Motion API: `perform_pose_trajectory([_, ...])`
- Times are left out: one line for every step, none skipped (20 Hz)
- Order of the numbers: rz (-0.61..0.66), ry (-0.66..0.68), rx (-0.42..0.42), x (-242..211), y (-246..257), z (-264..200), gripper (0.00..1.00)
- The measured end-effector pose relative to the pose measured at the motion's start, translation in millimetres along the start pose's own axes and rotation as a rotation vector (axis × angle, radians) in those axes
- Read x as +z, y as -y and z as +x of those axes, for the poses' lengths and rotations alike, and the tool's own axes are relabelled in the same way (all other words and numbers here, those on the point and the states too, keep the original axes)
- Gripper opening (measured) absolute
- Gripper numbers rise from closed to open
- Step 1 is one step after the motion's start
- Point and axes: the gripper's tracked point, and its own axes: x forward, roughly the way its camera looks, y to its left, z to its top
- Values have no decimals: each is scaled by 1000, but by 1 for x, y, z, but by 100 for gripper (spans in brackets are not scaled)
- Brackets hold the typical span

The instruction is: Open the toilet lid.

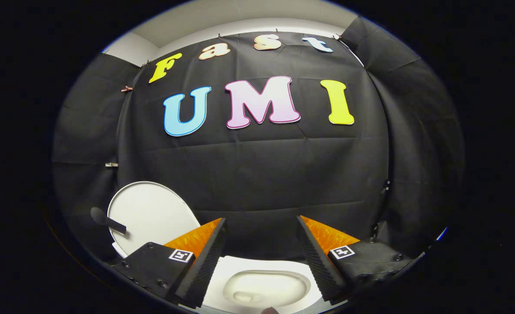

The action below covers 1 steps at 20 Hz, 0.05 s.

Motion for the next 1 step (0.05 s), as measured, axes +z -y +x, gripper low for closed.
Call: perform_pose_trajectory([-5, 5, 0, 2, -1, 0, 98])
